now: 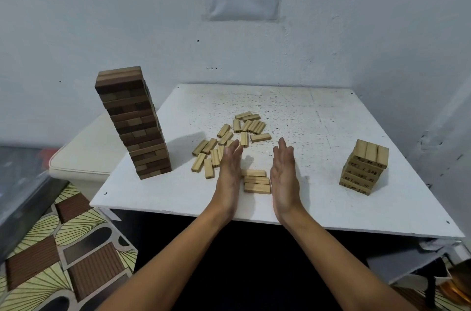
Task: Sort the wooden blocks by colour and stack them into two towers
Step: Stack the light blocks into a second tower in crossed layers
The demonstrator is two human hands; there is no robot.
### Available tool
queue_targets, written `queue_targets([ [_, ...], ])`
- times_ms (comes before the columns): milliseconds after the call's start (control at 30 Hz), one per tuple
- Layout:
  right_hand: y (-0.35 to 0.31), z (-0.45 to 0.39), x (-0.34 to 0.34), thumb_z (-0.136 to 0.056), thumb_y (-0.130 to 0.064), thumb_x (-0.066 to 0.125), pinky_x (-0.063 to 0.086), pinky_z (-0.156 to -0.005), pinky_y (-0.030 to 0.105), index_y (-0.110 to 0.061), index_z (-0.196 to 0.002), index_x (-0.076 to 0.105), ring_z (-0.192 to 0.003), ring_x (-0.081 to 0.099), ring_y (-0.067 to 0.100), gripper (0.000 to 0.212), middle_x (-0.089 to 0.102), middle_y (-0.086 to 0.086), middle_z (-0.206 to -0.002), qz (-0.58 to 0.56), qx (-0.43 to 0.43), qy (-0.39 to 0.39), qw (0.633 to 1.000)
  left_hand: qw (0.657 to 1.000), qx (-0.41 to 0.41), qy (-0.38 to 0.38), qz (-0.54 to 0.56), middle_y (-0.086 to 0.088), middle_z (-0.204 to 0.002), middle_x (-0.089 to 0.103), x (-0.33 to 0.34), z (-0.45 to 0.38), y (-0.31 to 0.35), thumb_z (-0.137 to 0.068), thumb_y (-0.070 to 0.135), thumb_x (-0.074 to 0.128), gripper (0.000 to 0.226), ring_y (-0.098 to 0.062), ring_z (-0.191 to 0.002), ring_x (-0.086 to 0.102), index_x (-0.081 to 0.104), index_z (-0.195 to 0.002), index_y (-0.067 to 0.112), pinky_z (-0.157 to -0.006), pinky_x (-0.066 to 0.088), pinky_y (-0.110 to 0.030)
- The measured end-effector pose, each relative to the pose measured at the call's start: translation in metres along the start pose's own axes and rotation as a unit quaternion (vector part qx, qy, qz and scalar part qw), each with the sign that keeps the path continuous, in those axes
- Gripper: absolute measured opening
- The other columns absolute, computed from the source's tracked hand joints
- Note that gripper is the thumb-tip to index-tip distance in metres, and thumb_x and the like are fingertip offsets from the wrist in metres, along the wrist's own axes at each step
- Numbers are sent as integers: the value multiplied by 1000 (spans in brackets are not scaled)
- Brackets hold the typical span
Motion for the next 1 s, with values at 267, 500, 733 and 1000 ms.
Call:
queue_targets([
  [267,-1,3,7,-96,-58,28,14,-121,29,-32,-151,24,-139,21,-7,61,22,-17,-157,27,-40,9,999,1000,11,8,8,4,-152,36,6,4,-1,-88,72,25,65,-5,-143,26,36,-140,34,-121,13,-32],
  [500,-11,-3,-14,-89,-2,57,34,-111,32,-28,-135,47,-132,44,9,53,54,-6,-133,279,-78,-33,957,947,112,-34,-298,13,-125,60,-16,-1,22,-76,29,63,50,3,-120,51,52,-124,35,-95,39,-19],
  [733,10,-6,-32,-68,-44,60,27,-116,49,-57,-141,25,-146,26,25,82,52,-15,-139,433,-9,-155,888,852,99,-137,-495,11,-129,55,-30,-10,13,-69,39,80,72,0,-112,50,47,-134,40,-98,40,-23],
  [1000,3,-3,-31,-62,-56,61,26,-116,49,-69,-136,16,-146,26,21,87,57,-17,-133,428,-32,-147,891,852,119,-128,-494,11,-119,64,-25,-11,17,-71,33,83,66,-2,-112,55,52,-129,34,-102,44,-32],
])
Point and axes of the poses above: each hand's wrist, its own z-axis away from the middle knuckle, its own x-axis out of the palm, y = z × x, the point moved 9 cm from there along -z, towards the middle knuckle
